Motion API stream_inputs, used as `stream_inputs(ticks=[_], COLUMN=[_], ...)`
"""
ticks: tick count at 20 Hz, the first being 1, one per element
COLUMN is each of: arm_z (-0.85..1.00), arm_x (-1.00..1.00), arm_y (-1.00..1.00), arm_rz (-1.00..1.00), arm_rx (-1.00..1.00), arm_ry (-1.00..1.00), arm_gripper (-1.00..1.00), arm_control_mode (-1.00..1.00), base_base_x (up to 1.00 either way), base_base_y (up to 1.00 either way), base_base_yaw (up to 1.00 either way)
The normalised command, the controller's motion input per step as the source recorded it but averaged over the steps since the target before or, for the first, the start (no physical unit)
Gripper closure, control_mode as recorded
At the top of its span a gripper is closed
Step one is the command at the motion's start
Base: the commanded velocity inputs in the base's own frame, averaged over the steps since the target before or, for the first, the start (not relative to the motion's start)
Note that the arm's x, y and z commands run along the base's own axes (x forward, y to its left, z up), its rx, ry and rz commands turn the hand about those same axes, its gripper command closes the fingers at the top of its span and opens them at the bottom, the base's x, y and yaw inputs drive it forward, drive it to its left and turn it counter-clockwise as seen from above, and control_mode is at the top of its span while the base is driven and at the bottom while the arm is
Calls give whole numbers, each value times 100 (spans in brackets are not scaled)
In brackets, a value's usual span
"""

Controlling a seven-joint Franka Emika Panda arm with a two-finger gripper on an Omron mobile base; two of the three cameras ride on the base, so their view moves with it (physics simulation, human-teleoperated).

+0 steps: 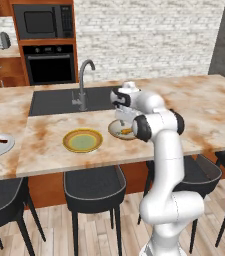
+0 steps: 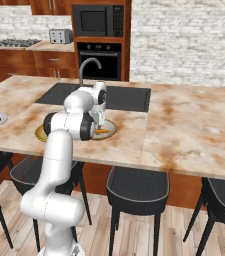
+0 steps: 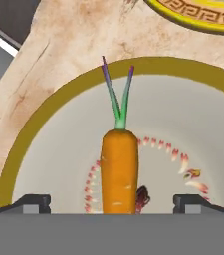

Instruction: Pick the chicken drumstick and carrot from their plates and place them in the bowl. Then put the bowl in the fridge.

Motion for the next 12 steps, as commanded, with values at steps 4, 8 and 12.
stream_inputs(ticks=[4,8,12], arm_z=[38,10,0], arm_x=[-46,-58,-67], arm_y=[5,22,26], arm_rz=[-4,-19,-39], arm_rx=[4,0,0], arm_ry=[-1,-16,-22], arm_gripper=[-100,-100,-100], arm_control_mode=[-100,-100,-100], base_base_x=[0,0,0], base_base_y=[0,0,0], base_base_yaw=[0,0,0])
